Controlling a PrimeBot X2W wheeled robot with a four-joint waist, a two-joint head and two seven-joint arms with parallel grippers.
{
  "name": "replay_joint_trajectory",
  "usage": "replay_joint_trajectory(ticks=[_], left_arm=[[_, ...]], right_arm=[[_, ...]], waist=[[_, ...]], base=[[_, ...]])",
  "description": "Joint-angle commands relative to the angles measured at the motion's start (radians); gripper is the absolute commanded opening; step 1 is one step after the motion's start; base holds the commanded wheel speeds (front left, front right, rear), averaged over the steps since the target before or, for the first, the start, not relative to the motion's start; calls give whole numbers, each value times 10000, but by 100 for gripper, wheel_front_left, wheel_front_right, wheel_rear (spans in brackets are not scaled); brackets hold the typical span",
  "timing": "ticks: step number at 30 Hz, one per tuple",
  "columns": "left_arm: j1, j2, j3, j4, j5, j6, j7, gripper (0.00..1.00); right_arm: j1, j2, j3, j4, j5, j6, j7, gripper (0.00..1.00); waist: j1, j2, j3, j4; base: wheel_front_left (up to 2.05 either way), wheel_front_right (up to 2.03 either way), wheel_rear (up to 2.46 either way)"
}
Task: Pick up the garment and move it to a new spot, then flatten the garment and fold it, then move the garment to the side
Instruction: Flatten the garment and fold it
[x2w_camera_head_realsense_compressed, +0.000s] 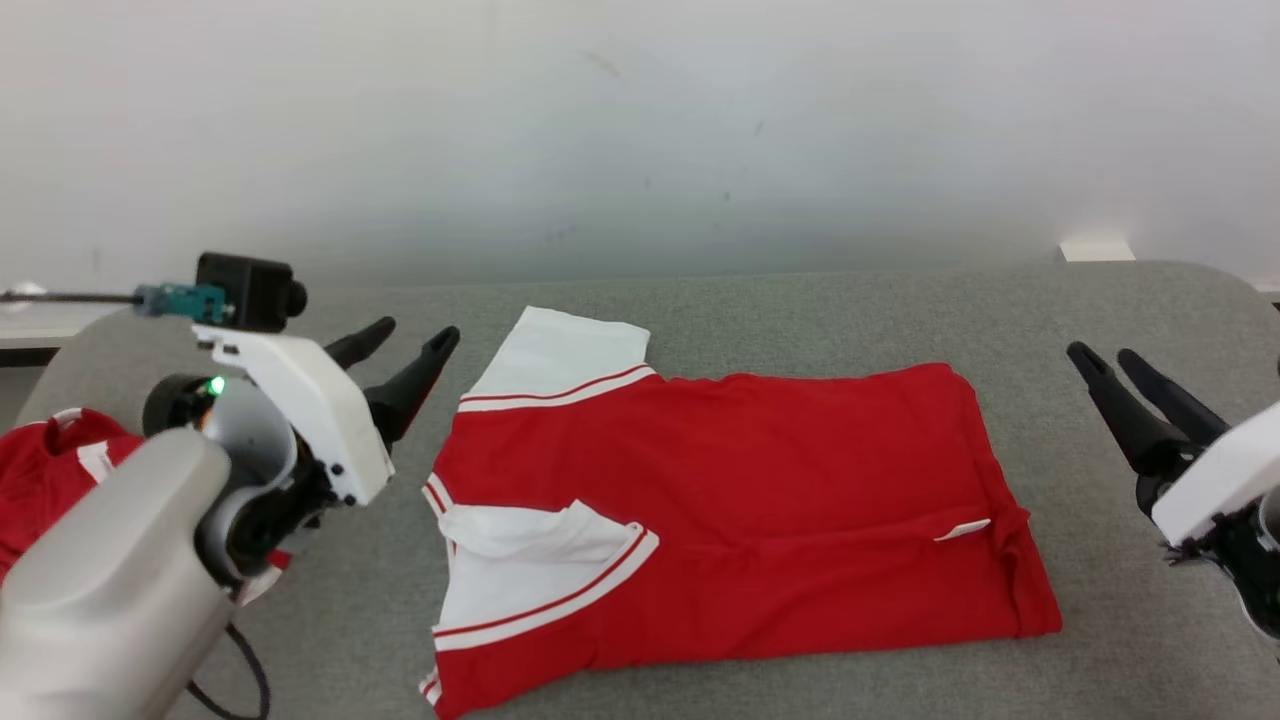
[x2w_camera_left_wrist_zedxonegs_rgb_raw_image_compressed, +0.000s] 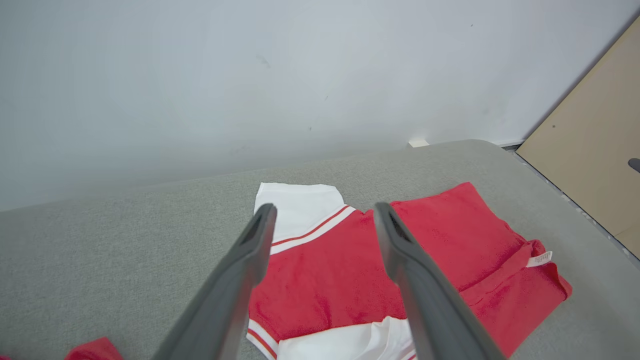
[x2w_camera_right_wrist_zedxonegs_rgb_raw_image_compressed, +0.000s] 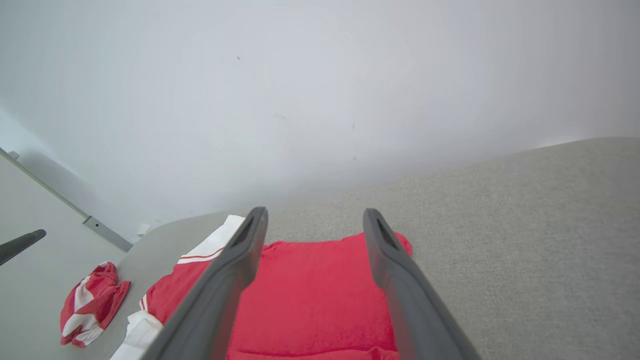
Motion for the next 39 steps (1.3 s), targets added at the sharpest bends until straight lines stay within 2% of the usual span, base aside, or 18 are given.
replay_joint_trajectory(ticks=[1,4,7,9,13,16,17,19,21,24,26,32,39], left_arm=[[490,-50,179,-205,122,305,-670,100],[1123,27,376,-802,618,1061,-2015,100],[1963,211,484,-1459,1280,2045,-3349,100],[2657,387,567,-1914,1732,2740,-4050,100],[4398,311,1194,-2914,2071,3916,-4502,100],[5644,-131,1985,-3619,2640,4501,-4524,100],[5644,-131,1985,-3619,2640,4501,-4524,100],[6496,-516,2329,-3734,3106,4599,-4517,100],[7038,-916,2624,-3681,3452,4515,-4519,100],[7568,-1486,2862,-3176,3786,4061,-4521,100],[7702,-1751,2905,-2580,3981,3668,-4521,100],[7248,-2386,2723,-515,3983,2632,-4512,100],[6651,-2870,2379,972,3833,1970,-4320,100]], right_arm=[[460,-207,-104,-129,-459,-23,-977,100],[1087,-162,-1016,282,-1082,-25,-1831,100],[1996,441,-3484,368,-2693,-11,-1859,100],[3061,1124,-4954,157,-4119,-11,-1861,100],[4947,2413,-7407,-743,-6861,-13,-1868,100],[6299,3202,-8461,-1148,-8585,-13,-1868,100],[6299,3202,-8461,-1148,-8585,-13,-1868,100],[6908,3696,-8812,-1221,-9312,-13,-1869,100],[7261,4026,-9032,-1055,-9825,-13,-1869,100],[7443,4391,-9069,-501,-10211,-13,-1826,100],[7231,4635,-8966,7,-10043,-13,-1651,100],[6372,4875,-8260,1764,-9806,-13,-1052,100],[5469,5061,-7589,3329,-9655,-13,-1157,100]], waist=[[0,0,-132,123],[0,0,-192,214],[0,0,-220,216],[0,0,-271,131],[0,0,-260,-12],[0,0,-184,-54],[0,0,-184,-54],[0,0,-154,-55],[0,0,-97,-74],[0,0,-97,-51],[0,0,-106,-54],[0,0,-223,-58],[0,0,-291,-54]], base=[[0,0,0],[0,0,0],[0,0,0],[0,0,0],[0,0,0],[0,0,0],[0,0,0],[0,0,0],[0,0,0],[0,0,0],[0,0,0],[0,0,0],[0,0,0]])
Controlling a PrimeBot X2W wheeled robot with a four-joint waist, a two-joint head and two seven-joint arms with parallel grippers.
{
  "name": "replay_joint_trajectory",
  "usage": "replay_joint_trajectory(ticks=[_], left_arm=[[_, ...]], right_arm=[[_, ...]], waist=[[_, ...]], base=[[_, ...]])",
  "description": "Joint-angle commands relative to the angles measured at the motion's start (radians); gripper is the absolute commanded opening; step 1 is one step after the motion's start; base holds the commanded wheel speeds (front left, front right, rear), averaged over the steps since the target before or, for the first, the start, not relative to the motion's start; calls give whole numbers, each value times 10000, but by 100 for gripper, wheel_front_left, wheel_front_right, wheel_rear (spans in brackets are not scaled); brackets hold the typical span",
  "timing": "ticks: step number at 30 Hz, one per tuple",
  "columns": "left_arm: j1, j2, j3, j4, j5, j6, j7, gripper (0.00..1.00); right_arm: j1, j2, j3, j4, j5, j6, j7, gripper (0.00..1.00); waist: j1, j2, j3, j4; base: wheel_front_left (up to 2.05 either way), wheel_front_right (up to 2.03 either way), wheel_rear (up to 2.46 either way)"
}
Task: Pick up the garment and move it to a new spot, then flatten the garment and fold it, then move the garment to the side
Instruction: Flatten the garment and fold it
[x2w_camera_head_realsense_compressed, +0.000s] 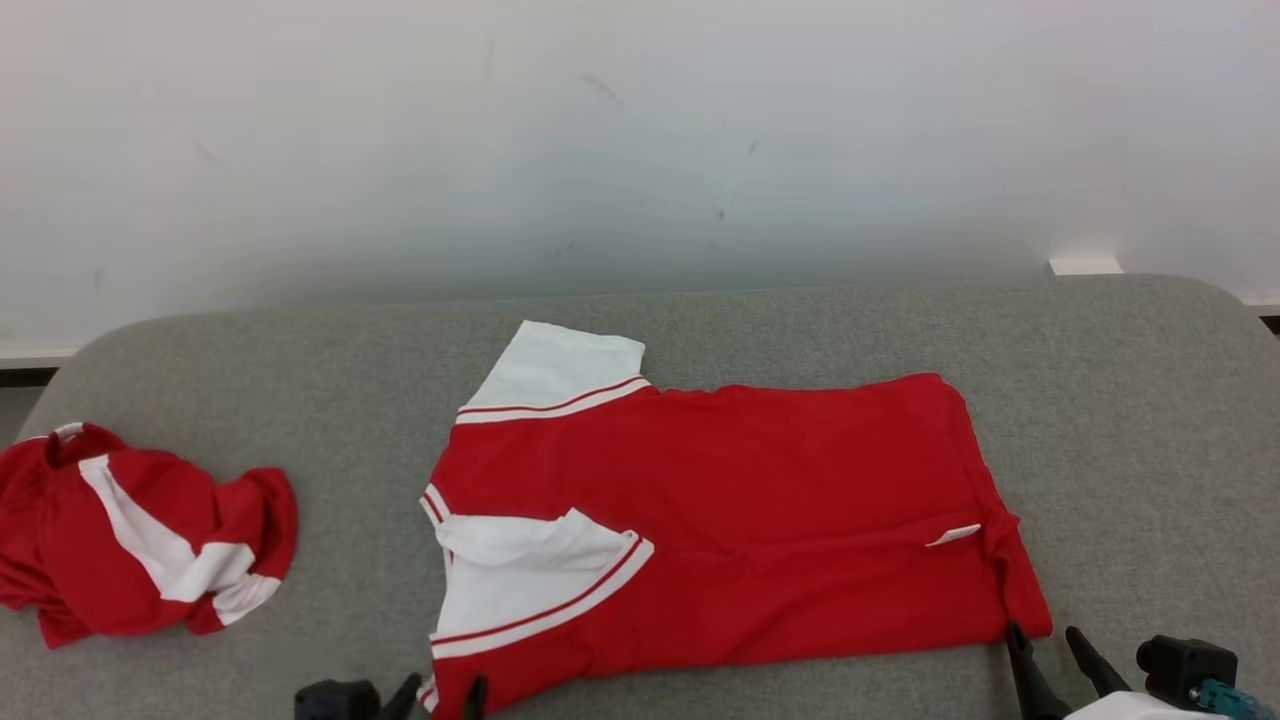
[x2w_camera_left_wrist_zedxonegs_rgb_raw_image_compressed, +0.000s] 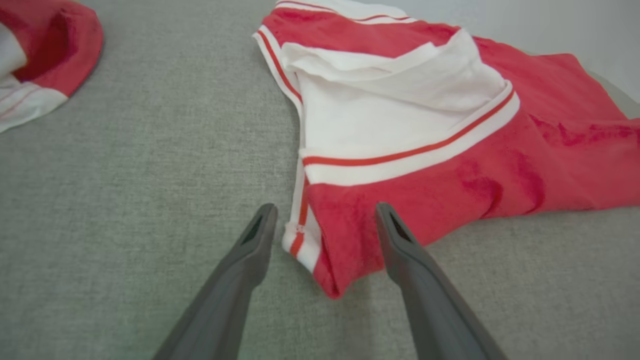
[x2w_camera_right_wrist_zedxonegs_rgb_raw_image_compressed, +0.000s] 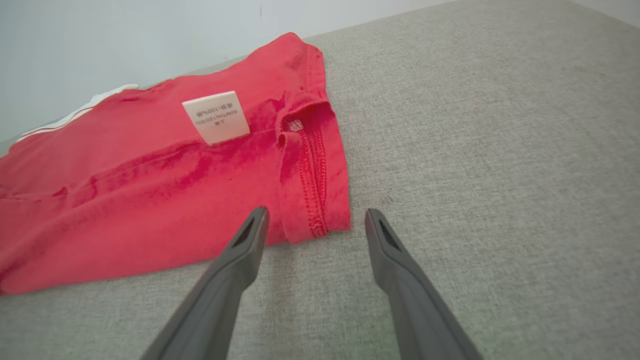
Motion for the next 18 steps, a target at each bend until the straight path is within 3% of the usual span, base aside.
replay_joint_trajectory(ticks=[1,7,8,9,10,11,18], left_arm=[[-75,-67,-76,167,-71,-93,130,100],[-466,-349,-274,1139,-235,-323,696,100],[-524,-373,-286,1246,-238,-350,707,74],[-592,-395,-288,1334,-259,-380,708,44],[-654,-412,-291,1410,-278,-412,712,10],[-694,-419,-299,1451,-282,-458,714,0],[-881,-135,-218,1310,-281,-558,549,0]], right_arm=[[-141,6,64,186,66,1,-76,100],[-673,78,431,1027,231,1,-300,100],[-732,93,498,1122,281,1,-330,93],[-800,102,608,1192,314,1,-342,49],[-866,92,705,1262,383,1,-353,35],[-931,69,772,1331,444,1,-365,0],[-1187,-328,1159,1419,848,1,-532,0]], waist=[[0,0,-6,-10],[0,0,29,36],[0,0,34,31],[0,0,40,22],[0,0,45,16],[0,0,50,15],[0,0,45,97]], base=[[0,0,0],[0,0,0],[0,0,0],[0,0,0],[0,0,0],[0,0,0],[0,0,0]])
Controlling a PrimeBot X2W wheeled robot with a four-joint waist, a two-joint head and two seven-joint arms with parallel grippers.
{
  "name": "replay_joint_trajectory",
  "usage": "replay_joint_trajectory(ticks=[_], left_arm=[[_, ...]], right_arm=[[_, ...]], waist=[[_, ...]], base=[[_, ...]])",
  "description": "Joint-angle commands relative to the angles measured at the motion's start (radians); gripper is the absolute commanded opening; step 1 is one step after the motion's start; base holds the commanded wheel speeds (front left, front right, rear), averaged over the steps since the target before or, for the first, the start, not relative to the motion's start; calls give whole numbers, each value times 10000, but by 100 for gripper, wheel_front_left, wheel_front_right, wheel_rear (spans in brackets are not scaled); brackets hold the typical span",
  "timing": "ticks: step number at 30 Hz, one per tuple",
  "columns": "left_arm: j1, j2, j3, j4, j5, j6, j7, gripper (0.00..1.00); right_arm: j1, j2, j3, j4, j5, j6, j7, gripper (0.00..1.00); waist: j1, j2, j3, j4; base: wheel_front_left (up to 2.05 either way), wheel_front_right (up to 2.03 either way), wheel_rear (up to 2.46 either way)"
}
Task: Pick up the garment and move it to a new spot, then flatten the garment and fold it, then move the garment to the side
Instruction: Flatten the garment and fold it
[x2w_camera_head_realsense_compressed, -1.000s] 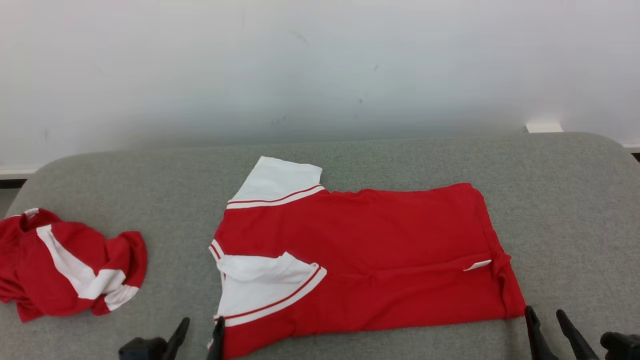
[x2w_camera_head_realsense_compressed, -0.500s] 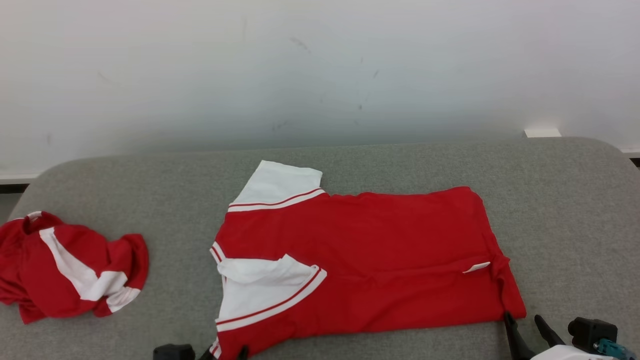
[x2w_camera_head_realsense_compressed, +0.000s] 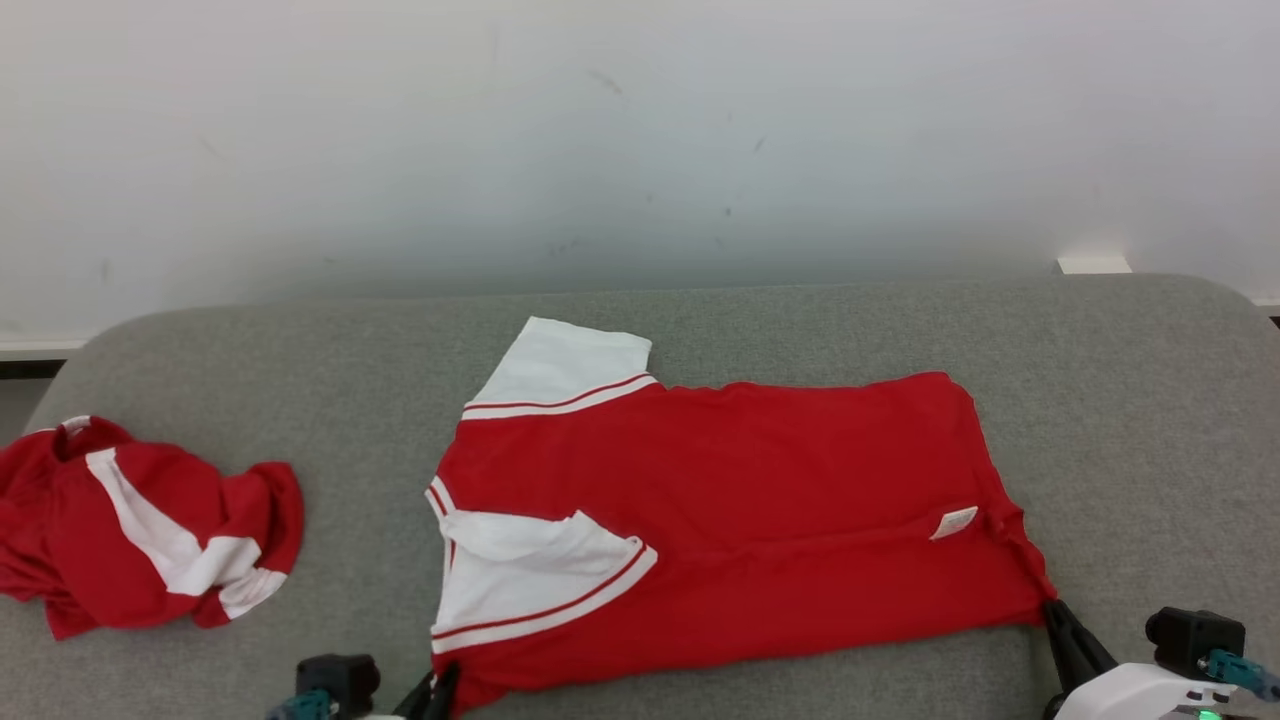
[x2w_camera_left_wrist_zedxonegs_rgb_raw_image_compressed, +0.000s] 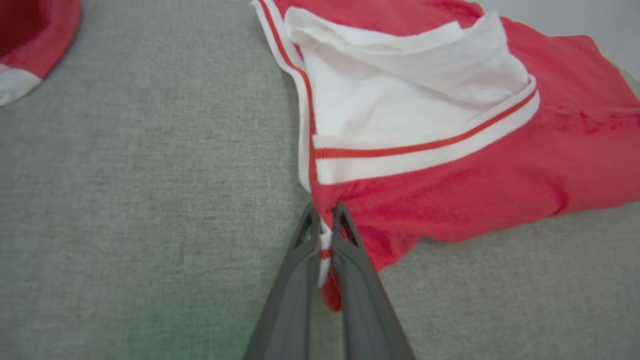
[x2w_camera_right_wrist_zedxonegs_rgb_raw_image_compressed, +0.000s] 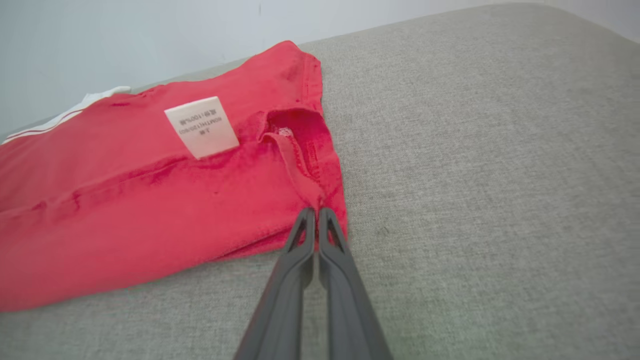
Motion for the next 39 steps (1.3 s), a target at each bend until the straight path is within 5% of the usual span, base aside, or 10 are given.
replay_joint_trajectory(ticks=[1,10,19,25,26,27,28,29,39], left_arm=[[-71,179,36,-99,-49,14,29,0],[560,985,-26,-1874,-85,220,639,0],[1909,2172,183,-4384,-365,1084,1682,0],[2475,2311,170,-4793,-737,1219,2142,0],[2507,2291,144,-4729,-780,1197,2172,0],[2510,2263,131,-4673,-798,1190,2182,22],[2495,2245,125,-4636,-804,1183,2164,93],[2463,2224,116,-4611,-805,1184,2160,100],[1421,2965,372,-5642,-241,1350,2414,100]], right_arm=[[-51,-198,26,-73,115,1,-73,0],[1064,-1357,258,-1653,920,-10,255,0],[3169,-2683,-162,-4219,1535,-15,1896,0],[4204,-2758,-852,-5342,1340,-15,3141,0],[4285,-2648,-986,-5489,1309,-15,3283,6],[4369,-2531,-1116,-5613,1244,-15,3438,40],[4439,-2467,-1222,-5744,1164,-15,3576,100],[4505,-2422,-1346,-5885,1085,-13,3711,100],[4587,-2150,-3165,-7375,-223,-12,4385,100]], waist=[[1,-1,-14,56],[1,-1,11,367],[1,-1,194,413],[1,-1,262,324],[1,-1,262,310],[1,-1,261,296],[1,-1,257,282],[1,-1,243,273],[1,-1,172,223]], base=[[0,0,0],[0,0,0],[0,0,0],[0,0,0],[0,0,0],[0,0,0],[0,0,0],[0,0,0],[0,0,0]])
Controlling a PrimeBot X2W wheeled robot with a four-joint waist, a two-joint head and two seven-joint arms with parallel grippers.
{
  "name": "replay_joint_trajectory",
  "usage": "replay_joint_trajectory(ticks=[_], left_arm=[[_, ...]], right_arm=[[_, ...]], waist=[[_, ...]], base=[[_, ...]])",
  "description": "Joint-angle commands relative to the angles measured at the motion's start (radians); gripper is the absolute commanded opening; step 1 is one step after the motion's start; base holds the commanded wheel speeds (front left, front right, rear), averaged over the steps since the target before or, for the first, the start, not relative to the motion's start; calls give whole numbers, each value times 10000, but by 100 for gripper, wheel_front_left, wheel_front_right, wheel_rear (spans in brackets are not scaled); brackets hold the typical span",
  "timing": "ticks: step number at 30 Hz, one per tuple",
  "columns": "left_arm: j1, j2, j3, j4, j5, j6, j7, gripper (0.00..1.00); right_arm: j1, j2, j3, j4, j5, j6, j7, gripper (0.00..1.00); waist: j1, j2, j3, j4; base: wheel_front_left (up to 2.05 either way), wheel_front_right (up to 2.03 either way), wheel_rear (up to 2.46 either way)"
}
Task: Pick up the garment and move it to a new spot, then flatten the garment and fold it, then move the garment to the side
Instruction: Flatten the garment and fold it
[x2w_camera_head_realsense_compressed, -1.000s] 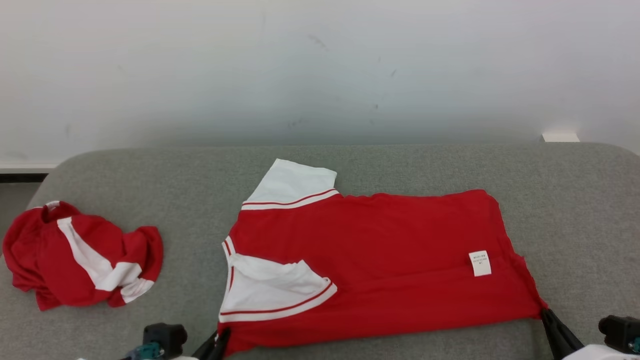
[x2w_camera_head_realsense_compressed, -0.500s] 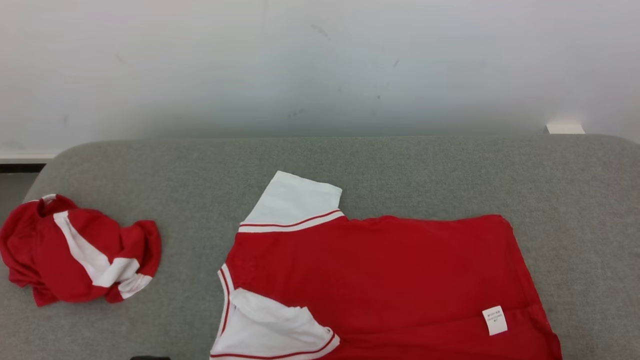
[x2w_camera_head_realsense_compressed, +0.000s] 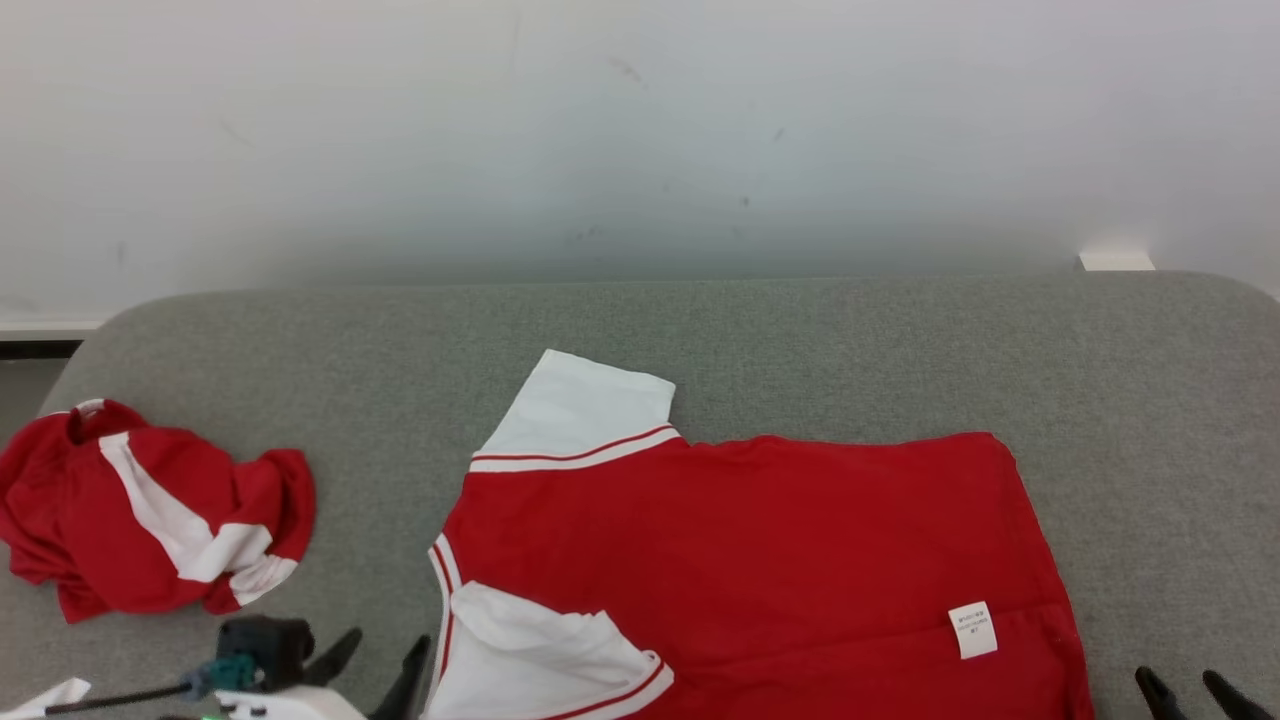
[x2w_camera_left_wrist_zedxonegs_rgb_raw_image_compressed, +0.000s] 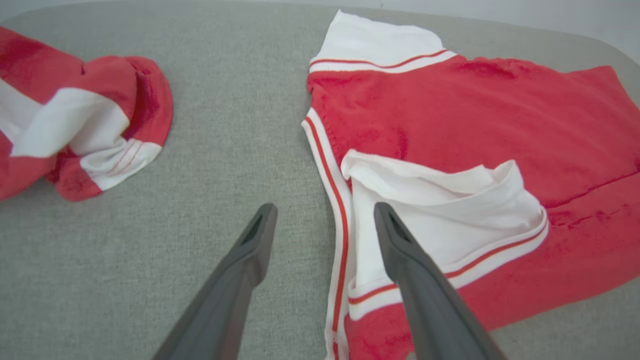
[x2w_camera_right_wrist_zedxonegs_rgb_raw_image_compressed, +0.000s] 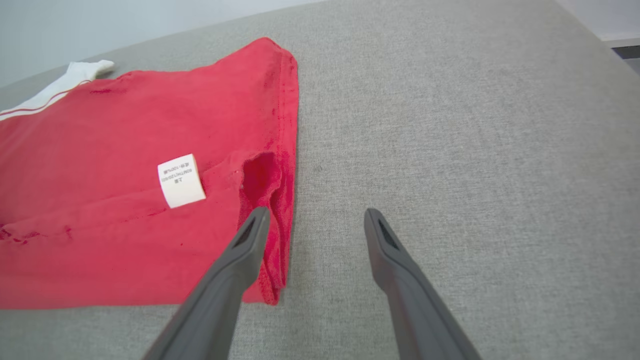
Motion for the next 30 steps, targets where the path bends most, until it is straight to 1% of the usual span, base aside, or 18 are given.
replay_joint_trajectory(ticks=[1,3,5,8,11,13,14,15,19,22,26,30], left_arm=[[-441,215,104,-318,178,10,172,100],[-996,439,168,-567,354,-61,451,100],[-1685,457,235,-712,274,-212,735,100],[-2824,490,225,-392,250,-637,1258,100],[-4082,294,237,263,35,-1215,1805,100],[-4922,139,213,874,-47,-1590,2085,100],[-4922,139,213,874,-47,-1590,2085,100],[-5291,51,190,1180,-126,-1769,2265,100],[-6797,-279,56,2412,-361,-2471,3009,100],[-7866,-546,-120,3289,-475,-2876,3603,100],[-9045,-879,-381,4364,-611,-3223,4299,100],[-9901,-1086,-697,5232,-753,-3397,4762,100]], right_arm=[[-236,52,-303,-266,-298,-27,29,100],[-638,233,-556,-511,-585,-27,6,100],[-1131,447,-649,-615,-826,-27,-14,100],[-2133,651,-535,-380,-991,-27,-5,100],[-3347,791,-226,85,-969,-25,15,100],[-4108,874,9,636,-847,-25,60,100],[-4108,874,9,636,-847,-25,60,100],[-4492,932,115,919,-741,-25,115,100],[-5985,1145,595,2045,-416,-25,353,100],[-6960,1165,1106,2883,-101,-25,703,100],[-8078,1121,1808,3841,289,-25,1223,100],[-8736,1049,2781,4275,833,-25,1954,100]], waist=[[0,-1,73,6],[0,-1,218,-10],[0,-1,441,-36],[0,-1,866,-96],[0,-1,1439,-205],[0,-1,1764,-280],[0,-1,1764,-280],[0,-1,1948,-320],[0,-1,2645,-461],[0,-1,3181,-506],[0,-1,3736,-580],[0,-1,4140,-699]], base=[[0,0,0],[0,0,0],[0,0,0],[0,0,0],[0,0,0],[0,0,0],[0,0,0],[0,0,0],[0,0,0],[0,0,0],[0,0,0],[0,0,0]])
